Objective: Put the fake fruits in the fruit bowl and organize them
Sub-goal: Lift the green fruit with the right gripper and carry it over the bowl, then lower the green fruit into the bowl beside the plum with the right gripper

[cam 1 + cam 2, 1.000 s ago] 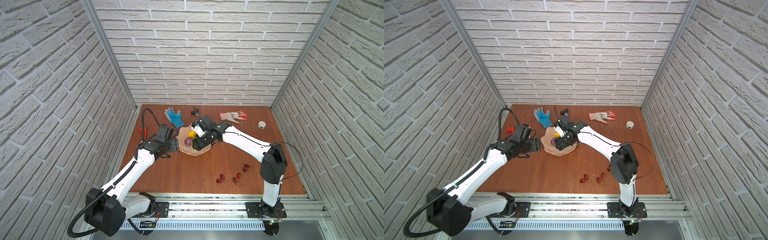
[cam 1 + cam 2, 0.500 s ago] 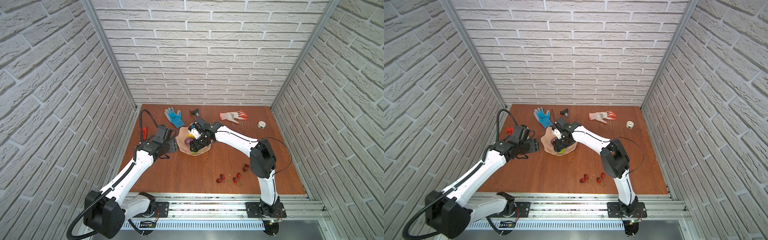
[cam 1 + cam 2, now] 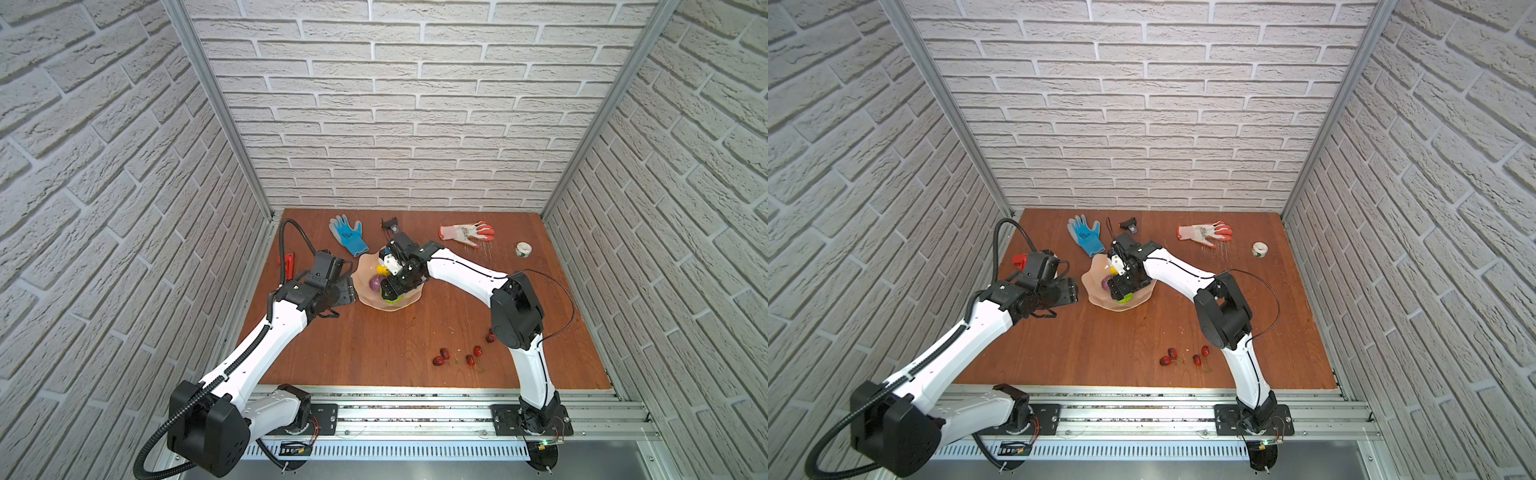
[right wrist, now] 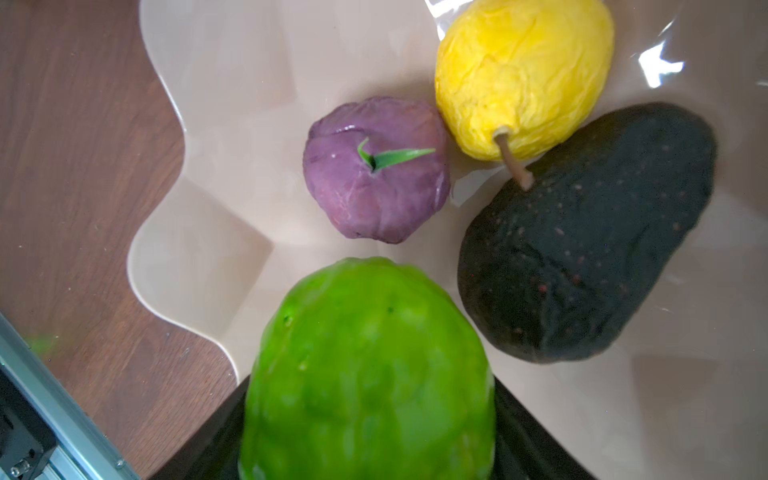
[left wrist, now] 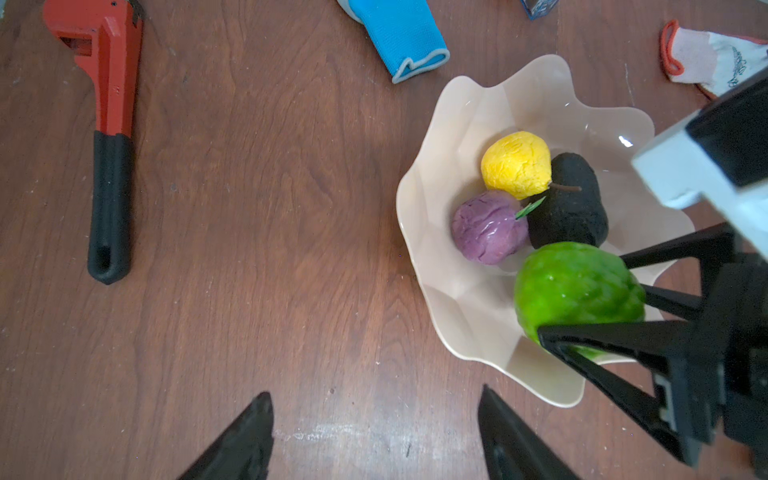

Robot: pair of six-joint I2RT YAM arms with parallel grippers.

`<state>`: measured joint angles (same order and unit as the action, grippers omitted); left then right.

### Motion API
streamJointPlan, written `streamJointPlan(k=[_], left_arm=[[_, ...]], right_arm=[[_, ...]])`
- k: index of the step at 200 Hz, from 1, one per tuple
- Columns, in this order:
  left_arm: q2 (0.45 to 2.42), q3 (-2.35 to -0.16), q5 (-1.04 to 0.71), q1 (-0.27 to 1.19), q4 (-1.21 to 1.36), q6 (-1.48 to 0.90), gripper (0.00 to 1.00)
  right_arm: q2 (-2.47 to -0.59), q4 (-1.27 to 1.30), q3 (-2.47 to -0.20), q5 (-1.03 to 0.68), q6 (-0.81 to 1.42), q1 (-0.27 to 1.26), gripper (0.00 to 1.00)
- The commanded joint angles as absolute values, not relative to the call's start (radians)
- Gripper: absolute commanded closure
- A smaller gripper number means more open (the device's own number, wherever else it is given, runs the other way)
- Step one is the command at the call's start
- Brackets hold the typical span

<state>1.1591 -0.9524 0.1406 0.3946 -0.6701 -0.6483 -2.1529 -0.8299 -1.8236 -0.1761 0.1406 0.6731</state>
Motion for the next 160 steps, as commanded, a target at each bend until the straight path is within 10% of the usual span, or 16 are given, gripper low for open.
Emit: streamJointPlan(k=[1, 160], left_arm=[[1.163, -0.937, 0.143, 0.383, -0.667, -0.653, 0.23], [1.164, -0.916, 0.12, 0.372, -0.641, -0.664, 0.23]], right_arm=[[-2.16, -0.845, -1.866, -0.18, 0.117, 0.673, 0.39], [-2.238, -0.799, -1.918, -0.153, 0.154, 0.673, 0.35]])
